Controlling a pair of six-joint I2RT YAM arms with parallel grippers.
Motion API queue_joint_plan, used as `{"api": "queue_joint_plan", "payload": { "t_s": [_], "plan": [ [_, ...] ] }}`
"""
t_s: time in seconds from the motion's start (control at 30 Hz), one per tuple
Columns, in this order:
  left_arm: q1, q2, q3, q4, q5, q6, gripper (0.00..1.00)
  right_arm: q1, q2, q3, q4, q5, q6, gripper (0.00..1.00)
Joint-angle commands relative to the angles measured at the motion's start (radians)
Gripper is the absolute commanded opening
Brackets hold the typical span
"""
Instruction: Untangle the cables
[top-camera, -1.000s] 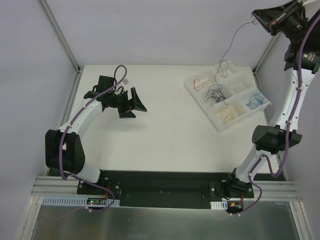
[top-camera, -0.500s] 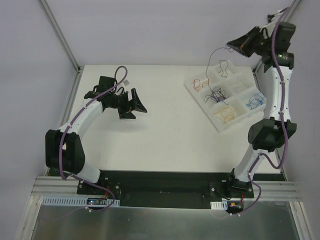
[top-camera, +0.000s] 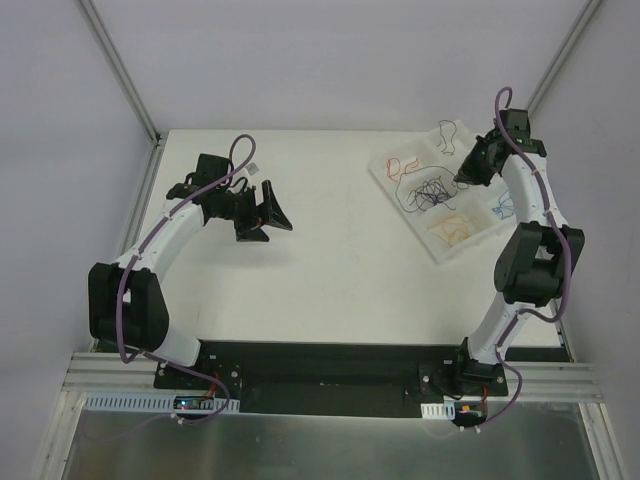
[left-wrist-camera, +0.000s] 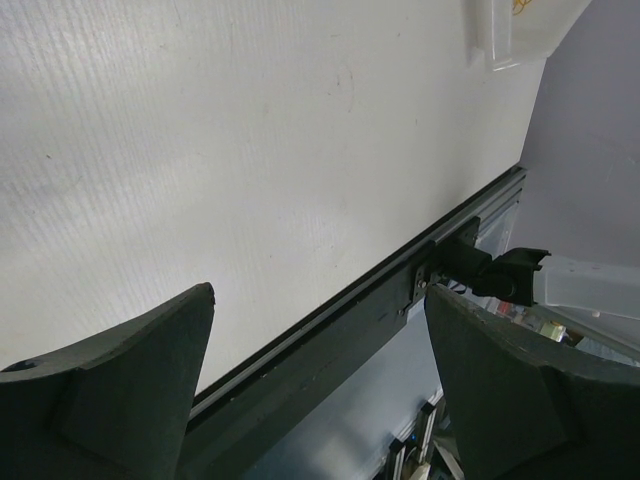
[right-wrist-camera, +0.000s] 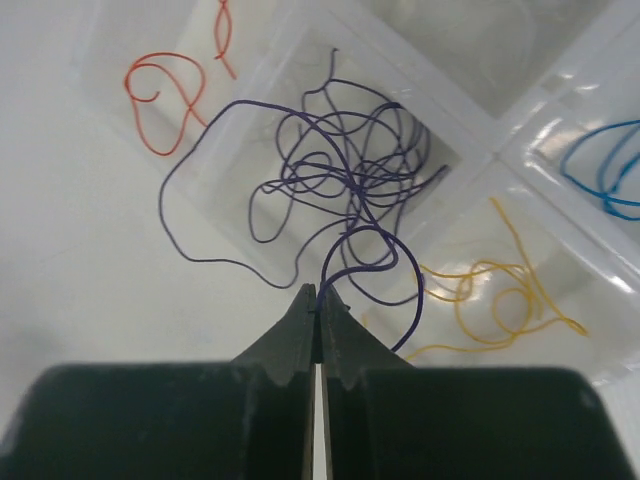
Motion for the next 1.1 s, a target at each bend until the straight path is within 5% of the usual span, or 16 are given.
{"api": "queue_joint_plan", "payload": {
  "t_s": [0.0,0.27,0.53,1.07],
  "plan": [
    [-0.009,-0.038,0.003,-0.027,-0.008,0.028,0.86,0.004,-0.09,0.082,-0.067,0.274,-0.126,0.0],
    [-0.009,-0.041,0.005,-0.037,-0.008,0.029,0.86,0.013,-0.069,0.257,-0.145,0.349,-0.198,0.0],
    [-0.009,-0.048,-0.001,-0.044,-0.012,0.031,0.86,0.085,-0.004,0.22,-0.161,0.362,-0.228,0.0],
    [-0.009,-0.062,-0.009,-0.061,-0.032,0.026,0.86,0.145,0.298,0.252,-0.139,0.172,-0.106,0.01]
  ]
}}
